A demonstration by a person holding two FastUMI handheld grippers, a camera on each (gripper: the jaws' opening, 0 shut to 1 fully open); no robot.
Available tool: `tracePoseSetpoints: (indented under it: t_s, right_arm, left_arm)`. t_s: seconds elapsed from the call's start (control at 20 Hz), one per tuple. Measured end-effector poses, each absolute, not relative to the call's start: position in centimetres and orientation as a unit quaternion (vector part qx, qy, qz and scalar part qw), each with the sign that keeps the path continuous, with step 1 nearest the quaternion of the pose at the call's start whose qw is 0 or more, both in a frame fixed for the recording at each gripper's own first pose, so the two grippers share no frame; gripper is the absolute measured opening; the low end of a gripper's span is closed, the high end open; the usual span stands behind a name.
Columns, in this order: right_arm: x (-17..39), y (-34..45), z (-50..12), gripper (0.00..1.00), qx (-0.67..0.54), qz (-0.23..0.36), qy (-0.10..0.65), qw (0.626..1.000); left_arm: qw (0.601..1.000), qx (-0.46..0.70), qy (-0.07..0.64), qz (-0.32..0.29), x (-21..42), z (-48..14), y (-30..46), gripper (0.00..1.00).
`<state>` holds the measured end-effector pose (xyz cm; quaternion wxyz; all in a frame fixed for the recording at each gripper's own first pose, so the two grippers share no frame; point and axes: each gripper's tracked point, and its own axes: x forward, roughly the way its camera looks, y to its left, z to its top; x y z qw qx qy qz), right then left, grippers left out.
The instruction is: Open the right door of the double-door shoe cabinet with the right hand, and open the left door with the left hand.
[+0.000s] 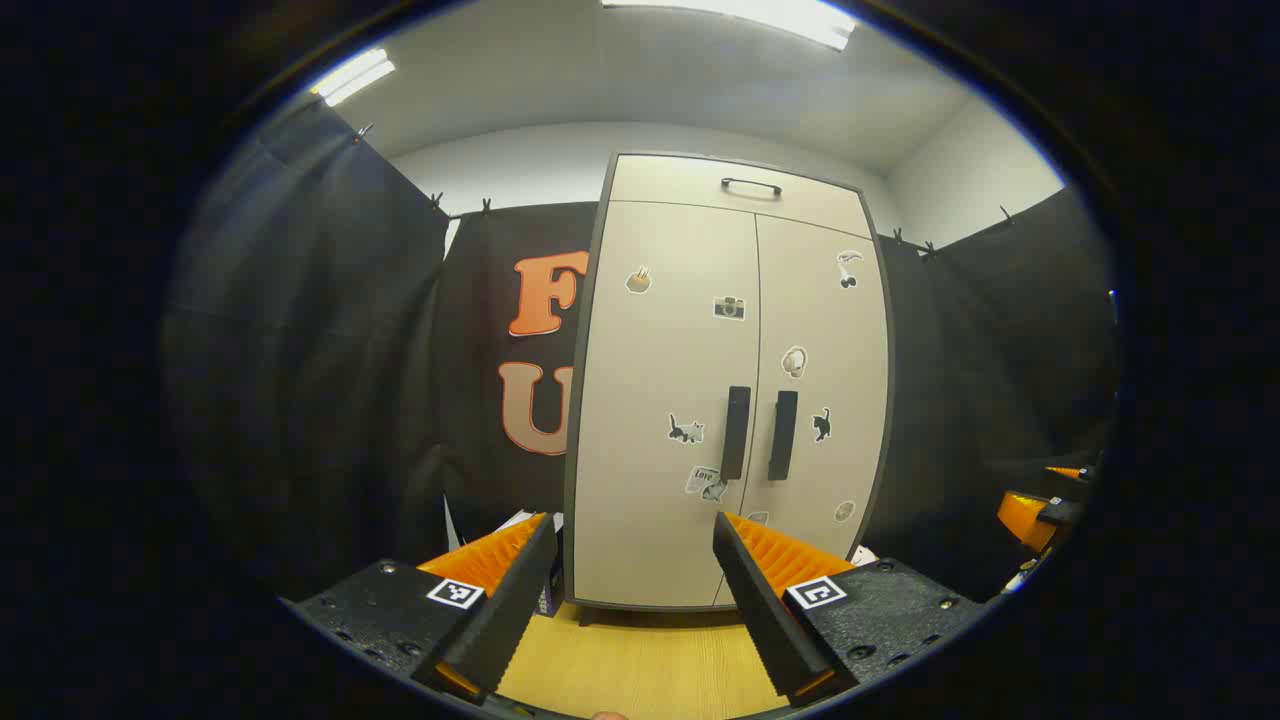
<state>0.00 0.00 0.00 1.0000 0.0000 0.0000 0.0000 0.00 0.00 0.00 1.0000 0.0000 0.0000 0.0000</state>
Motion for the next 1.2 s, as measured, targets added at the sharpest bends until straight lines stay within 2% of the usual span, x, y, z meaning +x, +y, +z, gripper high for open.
tracePoseSetpoints:
  t_s: [0.1, 0.7, 0.75, 0.8, 1.1, 1.15, 1.2]
  right_arm:
    - [-0.1, 0.1, -0.1, 0.98, 0.000, 0.000, 0.002, 1.000]
    - [0.1, 1.3, -0.4, 0.98, -0.006, 0.006, 0.008, 1.000]
    - [0.1, 1.3, -0.3, 0.98, -0.006, 0.006, 0.008, 1.000]
    - [0.2, 1.5, -0.3, 0.98, -0.005, 0.006, 0.007, 1.000]
    - [0.7, 2.2, -0.6, 0.98, -0.006, 0.009, 0.014, 1.000]
    - [0.9, 2.4, -0.6, 0.98, -0.006, 0.009, 0.016, 1.000]
    - [1.3, 2.5, -0.6, 0.98, -0.005, 0.006, 0.018, 1.000]
  left_arm:
    - [1.000, -0.002, -0.001, 0.007, -0.1, 0.0, 0.4, 0.95]
    - [1.000, 0.006, 0.006, 0.007, 0.0, -0.7, 1.0, 0.95]
    - [1.000, 0.007, 0.007, 0.008, 0.1, -0.7, 1.0, 0.92]
    - [1.000, 0.007, 0.006, 0.008, 0.1, -0.8, 1.2, 0.95]
    - [1.000, 0.006, 0.013, 0.006, 0.2, -1.5, 1.6, 0.95]
    - [1.000, 0.008, 0.012, 0.006, 0.2, -1.5, 1.6, 0.92]
    - [1.000, 0.009, 0.012, 0.005, 0.4, -1.5, 1.6, 0.95]
